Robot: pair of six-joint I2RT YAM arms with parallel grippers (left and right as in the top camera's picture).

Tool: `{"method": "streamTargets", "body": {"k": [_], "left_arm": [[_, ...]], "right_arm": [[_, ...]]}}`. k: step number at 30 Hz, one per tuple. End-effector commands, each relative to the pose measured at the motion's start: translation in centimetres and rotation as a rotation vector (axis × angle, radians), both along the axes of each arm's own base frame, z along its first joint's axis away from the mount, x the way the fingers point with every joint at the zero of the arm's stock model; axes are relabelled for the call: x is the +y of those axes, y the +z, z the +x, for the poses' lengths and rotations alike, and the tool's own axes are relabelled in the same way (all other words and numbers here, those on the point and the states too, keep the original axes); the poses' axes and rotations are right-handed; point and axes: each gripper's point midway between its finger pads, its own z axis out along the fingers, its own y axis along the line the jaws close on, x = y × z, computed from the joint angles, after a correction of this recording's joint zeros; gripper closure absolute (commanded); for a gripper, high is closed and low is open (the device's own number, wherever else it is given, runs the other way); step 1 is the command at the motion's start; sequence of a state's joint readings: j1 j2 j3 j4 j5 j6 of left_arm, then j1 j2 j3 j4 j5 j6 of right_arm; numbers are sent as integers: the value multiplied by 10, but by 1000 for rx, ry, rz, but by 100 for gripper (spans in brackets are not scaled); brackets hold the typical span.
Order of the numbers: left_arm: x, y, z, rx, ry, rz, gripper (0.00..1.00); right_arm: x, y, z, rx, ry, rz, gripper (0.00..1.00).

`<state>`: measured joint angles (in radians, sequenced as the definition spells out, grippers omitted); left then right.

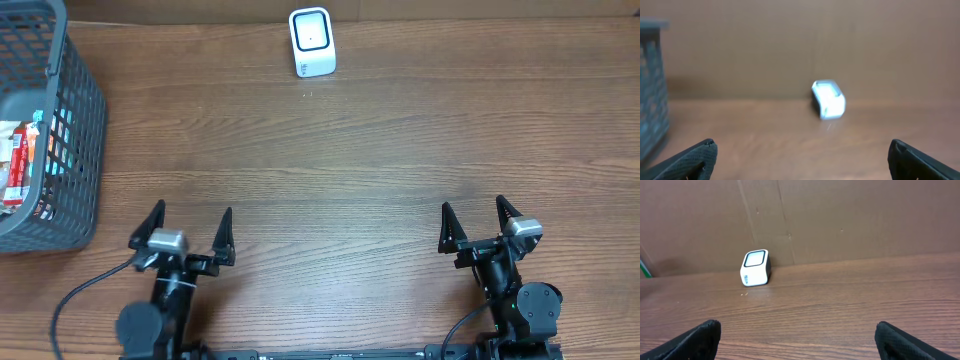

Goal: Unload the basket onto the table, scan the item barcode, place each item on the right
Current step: 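Reach the left gripper into the grey basket and grasp items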

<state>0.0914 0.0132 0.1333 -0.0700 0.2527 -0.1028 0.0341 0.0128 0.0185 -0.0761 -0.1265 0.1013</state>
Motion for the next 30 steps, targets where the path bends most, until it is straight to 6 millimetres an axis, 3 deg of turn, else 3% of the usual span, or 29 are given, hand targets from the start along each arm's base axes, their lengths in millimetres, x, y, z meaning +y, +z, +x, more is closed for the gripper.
{"method": "streamTargets", "body": {"k": [1, 6, 12, 15, 19, 24, 30], "left_arm": [[-13, 73, -26, -127, -75, -63, 0], [-10, 155, -58, -243, -43, -49, 0], [-4, 252, -80, -320, 17, 26, 0], [-2, 296, -78, -313, 36, 65, 0], [18, 342, -54, -223, 147, 87, 0], [35, 361, -2, -40, 218, 104, 0], [57, 351, 66, 144, 300, 122, 0]], "right_arm": [[-1, -2, 0, -1, -3, 2, 0], [-1, -2, 0, -1, -3, 2, 0], [-1, -2, 0, -1, -3, 2, 0], [-1, -3, 0, -1, -3, 2, 0], [-1, -2, 0, -1, -3, 2, 0], [-1, -3, 0, -1, -3, 2, 0], [0, -2, 0, -1, -2, 2, 0]]}}
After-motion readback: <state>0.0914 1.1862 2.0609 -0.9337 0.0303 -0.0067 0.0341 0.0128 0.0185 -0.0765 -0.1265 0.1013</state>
